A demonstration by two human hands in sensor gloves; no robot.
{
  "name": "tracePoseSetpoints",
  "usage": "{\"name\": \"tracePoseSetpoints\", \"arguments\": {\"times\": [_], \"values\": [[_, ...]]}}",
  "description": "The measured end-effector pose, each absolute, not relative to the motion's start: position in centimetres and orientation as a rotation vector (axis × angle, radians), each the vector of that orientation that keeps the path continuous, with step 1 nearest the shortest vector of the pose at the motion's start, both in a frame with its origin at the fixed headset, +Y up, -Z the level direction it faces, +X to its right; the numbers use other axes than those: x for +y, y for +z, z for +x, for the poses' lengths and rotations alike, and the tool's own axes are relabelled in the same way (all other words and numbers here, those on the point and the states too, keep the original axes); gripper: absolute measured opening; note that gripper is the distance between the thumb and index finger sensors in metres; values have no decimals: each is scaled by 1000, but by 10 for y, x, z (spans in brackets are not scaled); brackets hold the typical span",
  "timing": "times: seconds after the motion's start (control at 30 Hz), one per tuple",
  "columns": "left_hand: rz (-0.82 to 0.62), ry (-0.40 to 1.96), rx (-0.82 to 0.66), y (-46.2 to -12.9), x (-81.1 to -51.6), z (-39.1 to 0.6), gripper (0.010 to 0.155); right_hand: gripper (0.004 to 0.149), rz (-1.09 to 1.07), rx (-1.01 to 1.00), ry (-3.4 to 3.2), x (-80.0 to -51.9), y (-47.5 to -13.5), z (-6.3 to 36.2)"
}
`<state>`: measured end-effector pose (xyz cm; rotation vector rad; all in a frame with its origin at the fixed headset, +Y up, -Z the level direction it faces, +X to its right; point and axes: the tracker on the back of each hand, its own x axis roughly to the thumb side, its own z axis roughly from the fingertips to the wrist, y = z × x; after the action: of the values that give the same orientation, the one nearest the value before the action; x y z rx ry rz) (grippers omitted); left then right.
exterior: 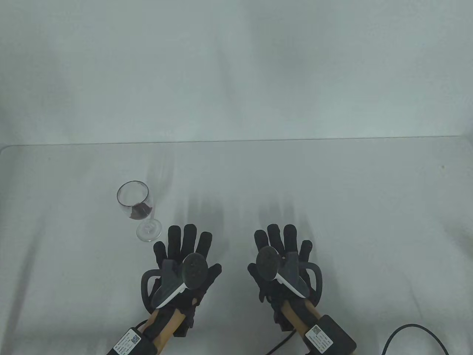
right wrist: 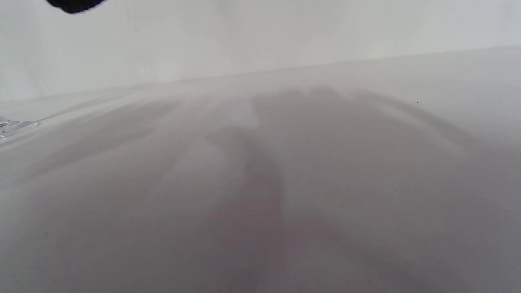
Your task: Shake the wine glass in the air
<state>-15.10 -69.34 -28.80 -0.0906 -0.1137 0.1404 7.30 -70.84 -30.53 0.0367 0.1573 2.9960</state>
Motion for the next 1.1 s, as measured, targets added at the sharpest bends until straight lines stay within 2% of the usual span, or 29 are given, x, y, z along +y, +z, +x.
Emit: {"name": "tracePoseSetpoints", "arguments": {"times": [0.4, 0.63, 0.87, 1.1], "values": [[-95, 164, -89, -290, -695, -156, 85, 81, 53, 169, 2970, -710, -305, 74], [13, 189, -88, -286, -682, -159, 94, 80, 60, 166, 2929, -709, -303, 77], [72, 332, 7, -286, -668, -184, 91, 80, 59, 190, 2885, -707, -303, 81], [83, 366, 109, -284, -662, -224, 90, 80, 61, 198, 2853, -704, -303, 86]]}}
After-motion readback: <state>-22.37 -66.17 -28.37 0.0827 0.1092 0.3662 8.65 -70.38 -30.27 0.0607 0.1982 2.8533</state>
